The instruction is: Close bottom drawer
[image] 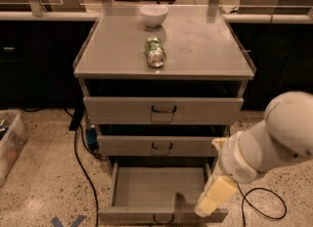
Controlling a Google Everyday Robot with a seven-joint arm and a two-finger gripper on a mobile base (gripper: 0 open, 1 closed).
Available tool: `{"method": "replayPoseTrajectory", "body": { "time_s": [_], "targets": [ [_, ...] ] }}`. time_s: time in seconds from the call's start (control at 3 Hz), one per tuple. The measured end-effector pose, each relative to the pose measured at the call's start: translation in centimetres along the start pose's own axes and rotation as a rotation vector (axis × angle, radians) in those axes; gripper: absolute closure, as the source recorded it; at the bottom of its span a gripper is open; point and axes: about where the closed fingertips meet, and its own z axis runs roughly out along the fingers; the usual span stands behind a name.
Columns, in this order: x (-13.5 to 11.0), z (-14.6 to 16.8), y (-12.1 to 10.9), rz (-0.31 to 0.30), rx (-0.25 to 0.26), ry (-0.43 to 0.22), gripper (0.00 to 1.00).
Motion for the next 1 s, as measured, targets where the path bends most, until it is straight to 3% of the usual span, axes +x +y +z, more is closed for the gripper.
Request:
{"method": "replayPoseTrajectory", "body": {
  "time_s": [0.33,0.67,1.0],
  "targets": [
    [1.1,6.1,2.4,0.053,-0.045,0.021,0.0],
    [3.7,10.0,1.9,0.182,-0.088,0.022,0.0],
    [3.7,10.0,1.9,0.182,-0.087,0.022,0.0]
  ]
}}
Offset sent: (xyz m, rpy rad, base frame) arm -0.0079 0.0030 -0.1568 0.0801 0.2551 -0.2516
